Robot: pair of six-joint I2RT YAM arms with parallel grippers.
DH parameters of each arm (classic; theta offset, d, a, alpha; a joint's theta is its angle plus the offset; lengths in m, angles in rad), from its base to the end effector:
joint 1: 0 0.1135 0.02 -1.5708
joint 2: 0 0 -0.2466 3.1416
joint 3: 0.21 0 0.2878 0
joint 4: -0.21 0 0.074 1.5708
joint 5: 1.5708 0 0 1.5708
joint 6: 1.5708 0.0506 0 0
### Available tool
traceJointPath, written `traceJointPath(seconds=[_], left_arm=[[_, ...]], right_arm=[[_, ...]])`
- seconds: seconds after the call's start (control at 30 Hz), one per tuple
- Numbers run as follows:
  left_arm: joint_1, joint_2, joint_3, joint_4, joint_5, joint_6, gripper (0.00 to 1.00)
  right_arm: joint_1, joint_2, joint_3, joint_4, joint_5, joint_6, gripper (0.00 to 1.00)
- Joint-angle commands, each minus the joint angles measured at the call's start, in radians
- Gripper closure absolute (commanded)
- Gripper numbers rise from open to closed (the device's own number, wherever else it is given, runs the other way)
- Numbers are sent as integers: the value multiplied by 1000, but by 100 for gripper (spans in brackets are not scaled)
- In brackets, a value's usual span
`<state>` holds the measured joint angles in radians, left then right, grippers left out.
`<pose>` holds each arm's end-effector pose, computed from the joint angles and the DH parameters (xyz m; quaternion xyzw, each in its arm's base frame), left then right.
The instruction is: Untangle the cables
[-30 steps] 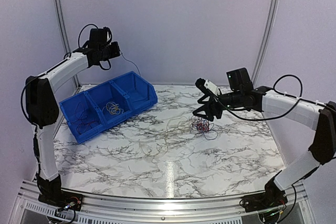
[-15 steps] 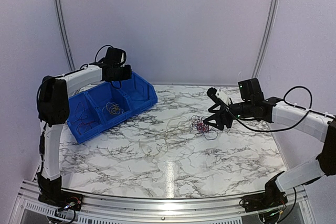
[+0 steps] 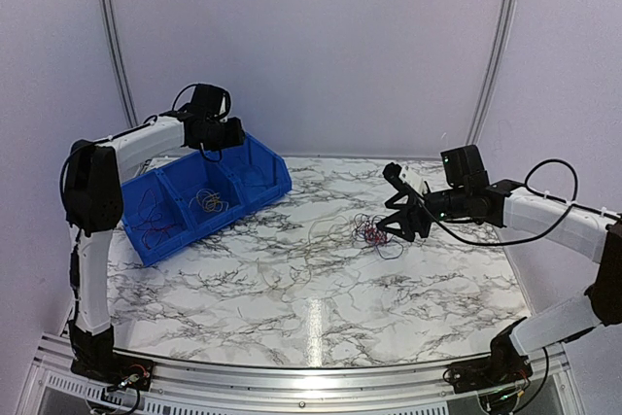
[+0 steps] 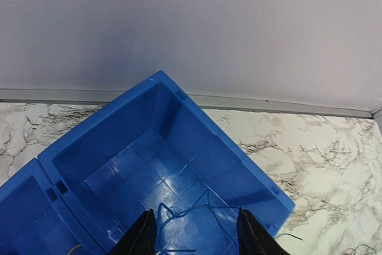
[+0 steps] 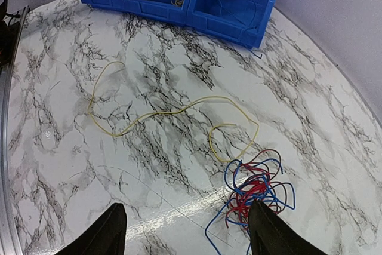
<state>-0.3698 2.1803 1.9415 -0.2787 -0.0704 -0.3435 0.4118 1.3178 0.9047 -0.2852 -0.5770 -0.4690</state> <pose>0.5207 -0.1980 0.2458 -0.0063 0.8641 -0.1469 0.4813 0.2907 0.1571 0.2194 -0.4791 0.7347 0.2462 0.4123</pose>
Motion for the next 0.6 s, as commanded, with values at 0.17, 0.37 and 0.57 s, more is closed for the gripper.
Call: traceJointPath(seconds=[0.17,0.37,0.57], left_arm=[[-35,-41,116,-251,-164,20,41],[-162,-67,118,-232,-322,214,34],[-283,-229,-253,74,-135,172,37]], right_arm=[[-5,-5,15,-15,-21,-28,31],[-6,-21,12,-17,-29,-34,31],[-5,-20,12,-19,19,-49,32]])
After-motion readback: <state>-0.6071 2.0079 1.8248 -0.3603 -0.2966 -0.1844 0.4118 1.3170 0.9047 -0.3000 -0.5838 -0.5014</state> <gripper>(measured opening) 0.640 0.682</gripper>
